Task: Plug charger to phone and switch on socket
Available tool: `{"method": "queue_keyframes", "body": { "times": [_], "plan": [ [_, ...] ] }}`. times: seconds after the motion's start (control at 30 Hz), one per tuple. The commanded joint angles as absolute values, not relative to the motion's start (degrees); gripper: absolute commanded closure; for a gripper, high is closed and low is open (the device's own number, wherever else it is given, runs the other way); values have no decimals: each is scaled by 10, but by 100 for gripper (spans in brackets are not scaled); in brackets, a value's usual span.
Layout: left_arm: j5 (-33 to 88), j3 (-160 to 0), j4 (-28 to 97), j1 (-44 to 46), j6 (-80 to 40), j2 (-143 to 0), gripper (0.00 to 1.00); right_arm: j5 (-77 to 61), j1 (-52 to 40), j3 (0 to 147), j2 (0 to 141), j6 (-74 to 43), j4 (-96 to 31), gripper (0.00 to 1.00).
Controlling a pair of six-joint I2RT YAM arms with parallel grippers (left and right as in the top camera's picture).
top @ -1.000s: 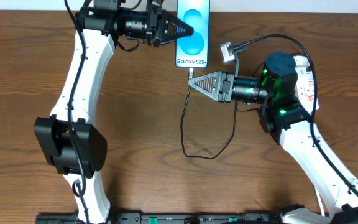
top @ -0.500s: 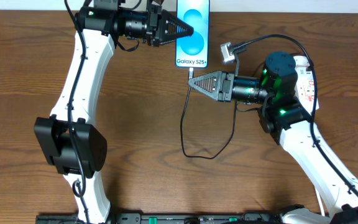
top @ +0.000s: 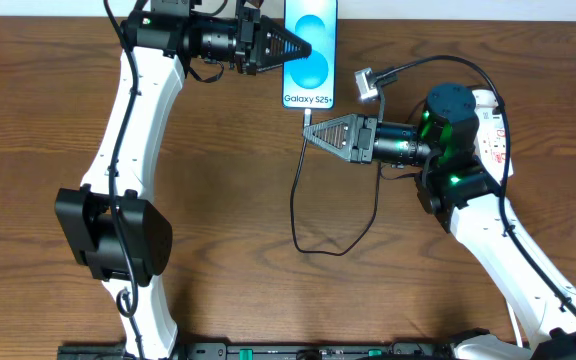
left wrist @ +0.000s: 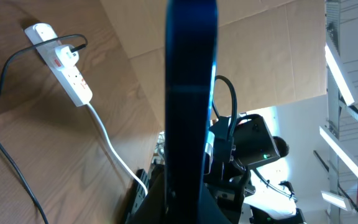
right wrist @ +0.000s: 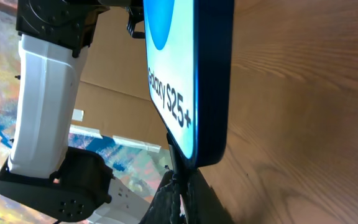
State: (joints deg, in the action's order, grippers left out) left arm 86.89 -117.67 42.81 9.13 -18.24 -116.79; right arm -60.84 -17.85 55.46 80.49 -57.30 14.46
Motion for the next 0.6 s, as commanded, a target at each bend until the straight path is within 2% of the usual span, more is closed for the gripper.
{"method": "queue_keyframes", "body": {
  "times": [0.0, 0.57],
  "plan": [
    [901, -1185, 428, 94, -190, -1164, 93, -604, -173, 563, 799, -583, 148, 99],
    [900, -1185, 427, 105, -190, -1164, 93, -606, -165, 563, 808, -594, 150, 99]
  ]
}}
